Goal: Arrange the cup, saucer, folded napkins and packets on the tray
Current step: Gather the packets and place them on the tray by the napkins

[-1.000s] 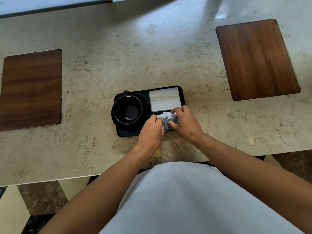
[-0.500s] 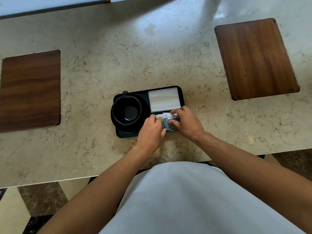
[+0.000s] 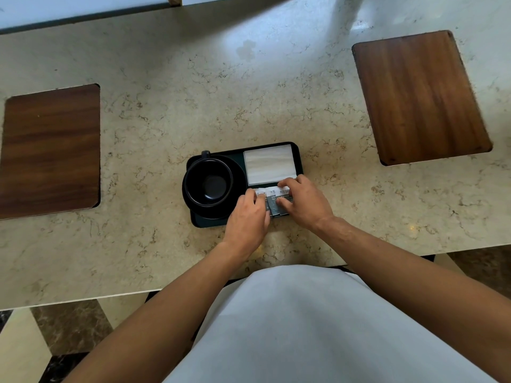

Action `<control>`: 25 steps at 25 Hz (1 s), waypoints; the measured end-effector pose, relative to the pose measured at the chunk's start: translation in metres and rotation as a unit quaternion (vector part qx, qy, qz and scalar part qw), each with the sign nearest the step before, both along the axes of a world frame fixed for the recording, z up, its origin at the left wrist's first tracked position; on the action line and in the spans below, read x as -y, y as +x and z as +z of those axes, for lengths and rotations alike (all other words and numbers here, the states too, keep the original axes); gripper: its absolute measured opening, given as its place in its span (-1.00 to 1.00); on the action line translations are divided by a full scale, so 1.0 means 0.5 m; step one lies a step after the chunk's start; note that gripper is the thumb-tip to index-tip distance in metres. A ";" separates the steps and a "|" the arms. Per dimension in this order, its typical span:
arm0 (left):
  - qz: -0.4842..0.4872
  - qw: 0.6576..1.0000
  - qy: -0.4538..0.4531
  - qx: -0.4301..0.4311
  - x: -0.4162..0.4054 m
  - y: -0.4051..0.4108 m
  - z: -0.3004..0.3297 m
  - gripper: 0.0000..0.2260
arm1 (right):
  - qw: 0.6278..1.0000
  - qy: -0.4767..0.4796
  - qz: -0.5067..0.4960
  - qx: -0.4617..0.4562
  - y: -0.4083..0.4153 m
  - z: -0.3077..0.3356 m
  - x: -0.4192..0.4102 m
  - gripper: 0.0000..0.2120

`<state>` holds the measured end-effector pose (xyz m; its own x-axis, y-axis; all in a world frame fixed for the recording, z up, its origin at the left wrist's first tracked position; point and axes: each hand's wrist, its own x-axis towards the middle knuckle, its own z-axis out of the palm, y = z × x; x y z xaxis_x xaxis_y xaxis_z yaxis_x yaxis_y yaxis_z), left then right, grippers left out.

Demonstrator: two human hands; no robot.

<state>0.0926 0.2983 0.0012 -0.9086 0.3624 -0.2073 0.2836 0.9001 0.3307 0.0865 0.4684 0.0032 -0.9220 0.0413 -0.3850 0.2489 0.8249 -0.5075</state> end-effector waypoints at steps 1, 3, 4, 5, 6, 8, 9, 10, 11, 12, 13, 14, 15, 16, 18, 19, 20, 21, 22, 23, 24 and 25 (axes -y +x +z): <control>0.001 1.000 0.001 0.001 0.000 0.000 0.000 -0.65 | 1.000 -0.001 0.000 0.000 0.000 0.000 0.000 -0.59; 0.002 1.000 0.002 0.004 0.000 -0.001 0.000 -0.65 | 1.000 -0.003 -0.001 0.000 -0.001 0.000 0.000 -0.59; 0.003 1.000 0.004 0.005 -0.001 -0.002 0.000 -0.65 | 1.000 -0.003 -0.001 -0.001 -0.001 0.000 0.000 -0.59; 0.004 1.000 0.004 0.007 -0.002 -0.002 0.000 -0.65 | 1.000 -0.003 0.000 -0.001 -0.001 0.001 -0.001 -0.59; 0.005 1.000 0.005 0.008 -0.003 -0.002 0.000 -0.65 | 1.000 -0.002 0.001 -0.002 -0.001 0.001 -0.001 -0.59; 0.003 1.000 0.004 0.007 -0.002 0.001 0.001 -0.65 | 1.000 0.001 0.000 -0.003 0.000 0.002 0.001 -0.58; 0.000 1.000 0.004 0.005 -0.001 0.003 0.002 -0.65 | 1.000 0.002 -0.001 -0.003 0.000 0.003 0.002 -0.58; -0.004 1.000 0.005 0.002 0.001 0.004 0.000 -0.66 | 1.000 0.004 -0.002 -0.004 0.000 0.002 0.002 -0.58; -0.006 1.000 0.004 0.000 0.001 0.006 0.001 -0.66 | 1.000 0.006 -0.003 -0.005 0.001 0.004 0.003 -0.58; -0.008 1.000 0.004 -0.002 0.001 0.007 0.001 -0.67 | 1.000 0.007 -0.003 -0.005 0.000 0.004 0.003 -0.58; -0.007 1.000 0.002 -0.001 0.001 0.008 0.003 -0.67 | 1.000 0.008 -0.003 -0.004 0.000 0.005 0.003 -0.59; -0.006 1.000 0.002 0.001 0.000 0.009 0.003 -0.68 | 1.000 0.008 -0.003 -0.001 0.000 0.003 0.003 -0.59; -0.003 1.000 0.003 0.002 -0.001 0.009 0.004 -0.68 | 1.000 0.010 -0.002 -0.002 0.000 0.006 0.003 -0.59; 0.000 1.000 0.005 0.003 -0.002 0.009 0.005 -0.69 | 1.000 0.011 -0.001 -0.002 0.000 0.006 0.003 -0.59; 0.005 1.000 0.009 0.005 -0.003 0.009 0.006 -0.69 | 1.000 0.012 0.001 -0.005 0.000 0.005 0.002 -0.59; 0.008 1.000 0.011 0.006 -0.004 0.010 0.010 -0.69 | 1.000 0.011 0.001 -0.006 0.001 0.008 0.002 -0.60; 0.008 1.000 0.012 0.003 -0.005 0.012 0.011 -0.69 | 1.000 0.010 -0.001 -0.011 0.002 0.008 0.002 -0.60; 0.009 1.000 0.012 0.000 -0.006 0.014 0.013 -0.70 | 1.000 0.009 -0.004 -0.014 0.004 0.010 0.001 -0.61; 0.010 1.000 0.012 -0.007 -0.007 0.016 0.012 -0.70 | 1.000 0.007 -0.007 -0.020 0.005 0.008 -0.002 -0.62; 0.013 1.000 0.010 -0.009 -0.009 0.018 0.017 -0.70 | 1.000 0.010 -0.006 -0.026 0.007 0.012 -0.003 -0.62; 0.013 1.000 0.008 -0.015 -0.009 0.017 0.018 -0.70 | 0.999 0.012 -0.003 -0.035 0.008 0.011 -0.004 -0.62; 0.015 1.000 0.006 -0.017 -0.011 0.016 0.021 -0.70 | 0.999 0.016 0.002 -0.043 0.008 0.014 -0.007 -0.62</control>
<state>0.1004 0.3038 0.0118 -0.9256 0.3375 -0.1715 0.2683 0.9044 0.3317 0.0902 0.4721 0.0100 -0.9520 0.0480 -0.3023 0.2014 0.8418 -0.5008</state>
